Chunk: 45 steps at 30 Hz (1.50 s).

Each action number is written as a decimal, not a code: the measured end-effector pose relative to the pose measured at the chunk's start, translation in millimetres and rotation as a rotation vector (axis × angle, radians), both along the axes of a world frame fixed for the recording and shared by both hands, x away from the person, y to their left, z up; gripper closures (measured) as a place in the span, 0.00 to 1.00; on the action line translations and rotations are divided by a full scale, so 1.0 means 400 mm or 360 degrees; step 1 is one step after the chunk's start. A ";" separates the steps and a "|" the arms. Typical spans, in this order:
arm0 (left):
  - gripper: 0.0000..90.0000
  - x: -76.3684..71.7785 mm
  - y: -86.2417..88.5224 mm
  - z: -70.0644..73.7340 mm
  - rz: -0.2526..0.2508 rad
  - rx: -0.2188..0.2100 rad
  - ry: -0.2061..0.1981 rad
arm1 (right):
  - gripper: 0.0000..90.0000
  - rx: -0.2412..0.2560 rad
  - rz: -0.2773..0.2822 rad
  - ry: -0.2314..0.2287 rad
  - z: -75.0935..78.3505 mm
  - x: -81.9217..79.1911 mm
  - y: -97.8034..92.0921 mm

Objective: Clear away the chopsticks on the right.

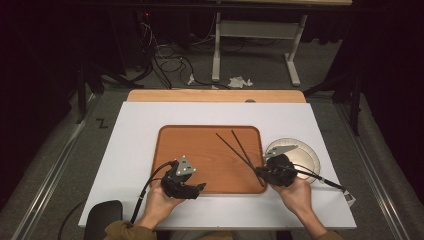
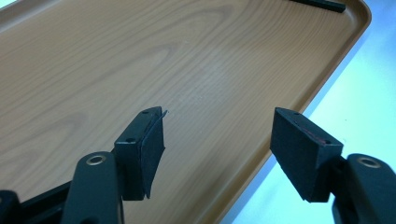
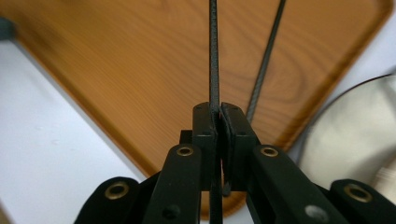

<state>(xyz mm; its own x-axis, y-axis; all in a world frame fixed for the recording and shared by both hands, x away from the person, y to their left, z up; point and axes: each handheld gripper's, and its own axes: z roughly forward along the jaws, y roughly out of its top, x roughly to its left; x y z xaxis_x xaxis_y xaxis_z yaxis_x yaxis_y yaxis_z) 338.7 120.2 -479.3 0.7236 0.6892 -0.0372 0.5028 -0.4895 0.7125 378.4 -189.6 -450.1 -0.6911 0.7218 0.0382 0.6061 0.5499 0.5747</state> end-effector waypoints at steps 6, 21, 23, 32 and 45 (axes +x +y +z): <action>0.39 0.000 -0.001 -0.001 -0.0003 0.0000 0.0010 | 0.96 -0.0155 -0.0027 0.0068 -0.060 0.023 0.040; 0.39 -0.002 -0.006 -0.002 -0.0014 -0.0012 0.0020 | 0.95 -0.0249 -0.0022 0.0052 -0.090 0.032 0.060; 0.39 -0.002 -0.006 -0.002 -0.0014 -0.0011 0.0019 | 0.95 -0.0267 -0.0050 0.0012 -0.092 0.035 0.058; 0.39 -0.002 -0.006 -0.002 -0.0011 -0.0014 0.0020 | 0.95 -0.0295 -0.0096 -0.0023 -0.093 0.037 0.054; 0.39 -0.005 -0.004 0.001 -0.0010 -0.0025 0.0012 | 0.85 -0.0209 -0.0100 -0.0076 -0.065 0.029 0.039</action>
